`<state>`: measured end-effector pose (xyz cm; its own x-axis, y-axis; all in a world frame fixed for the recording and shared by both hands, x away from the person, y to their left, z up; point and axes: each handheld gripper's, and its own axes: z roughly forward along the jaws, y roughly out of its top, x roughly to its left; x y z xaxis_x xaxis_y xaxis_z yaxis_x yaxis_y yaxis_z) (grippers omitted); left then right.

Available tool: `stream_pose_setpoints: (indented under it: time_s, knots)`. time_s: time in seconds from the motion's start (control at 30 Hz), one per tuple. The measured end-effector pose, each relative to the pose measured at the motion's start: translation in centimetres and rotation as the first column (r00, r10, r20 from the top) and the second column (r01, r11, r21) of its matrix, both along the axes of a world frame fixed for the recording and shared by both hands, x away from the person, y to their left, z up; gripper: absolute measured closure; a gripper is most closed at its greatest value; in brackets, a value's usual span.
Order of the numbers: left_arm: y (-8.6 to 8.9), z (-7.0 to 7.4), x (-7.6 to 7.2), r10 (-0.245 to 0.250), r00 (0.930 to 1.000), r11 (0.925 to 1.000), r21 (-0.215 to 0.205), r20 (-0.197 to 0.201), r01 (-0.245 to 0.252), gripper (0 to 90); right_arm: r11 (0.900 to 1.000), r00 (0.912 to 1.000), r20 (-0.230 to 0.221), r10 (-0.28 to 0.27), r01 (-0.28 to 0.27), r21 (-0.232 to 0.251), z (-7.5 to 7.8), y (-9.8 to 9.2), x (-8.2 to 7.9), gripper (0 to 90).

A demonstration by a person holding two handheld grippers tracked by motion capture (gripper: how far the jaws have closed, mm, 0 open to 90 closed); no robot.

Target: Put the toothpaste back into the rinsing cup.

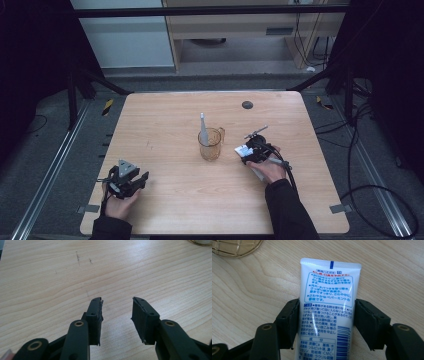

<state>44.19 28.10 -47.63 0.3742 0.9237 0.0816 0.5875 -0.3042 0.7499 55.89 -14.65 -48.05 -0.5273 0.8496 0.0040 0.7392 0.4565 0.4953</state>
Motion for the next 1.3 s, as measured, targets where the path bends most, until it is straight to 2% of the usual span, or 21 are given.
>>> stream_pose_setpoints:
  time_s: [0.17,0.3,0.53,0.63,0.73,0.9,1.03,1.1,1.2,1.3]
  knots:
    - [0.0,0.0,0.0,-0.001,1.0000,1.0000,0.001,0.000,0.001,59.2,1.000,0.9997,-0.023,0.001,-0.001,-0.016,0.2,0.3,0.1,40.7]
    - [0.0,0.0,0.0,-0.001,1.0000,1.0000,0.001,-0.001,0.001,59.2,1.000,0.9995,-0.032,0.002,-0.003,-0.025,0.4,0.4,0.2,46.9]
    - [0.0,0.0,0.0,-0.001,1.0000,1.0000,0.002,-0.002,0.001,59.2,1.000,0.9982,-0.059,-0.016,0.015,-0.013,1.4,0.2,0.2,65.7]
    - [0.0,0.0,0.0,0.000,1.0000,1.0000,0.000,0.000,0.000,59.2,1.000,0.9978,-0.066,-0.012,0.011,-0.017,1.6,0.2,0.0,67.7]
    - [0.0,0.0,0.0,0.001,1.0000,1.0000,0.000,0.000,-0.001,59.2,1.000,0.9976,-0.069,-0.006,0.007,0.014,1.8,0.1,-0.4,68.8]
    - [0.0,0.0,0.0,0.001,1.0000,1.0000,0.000,0.002,-0.001,59.3,0.998,1.0000,0.000,-0.009,0.009,0.068,3.2,-0.5,-1.1,69.1]
    - [0.0,0.0,0.0,0.002,1.0000,1.0000,-0.001,0.003,-0.002,59.3,0.987,0.9951,0.094,-0.030,0.015,0.158,5.3,-1.3,-2.0,69.2]
    - [0.0,0.1,0.0,0.002,1.0000,1.0000,0.000,0.004,-0.002,59.3,0.980,0.9899,0.137,-0.035,0.007,0.198,6.2,-1.6,-2.4,69.2]
    - [-0.1,0.1,0.0,0.002,1.0000,1.0000,-0.001,0.005,-0.002,59.3,0.975,0.9787,0.201,-0.044,-0.002,0.224,7.2,-1.6,-2.9,69.2]
    - [0.0,0.1,0.0,0.002,1.0000,1.0000,-0.001,0.005,-0.002,59.3,0.966,0.9645,0.257,-0.059,-0.009,0.257,8.1,-1.5,-3.2,69.2]
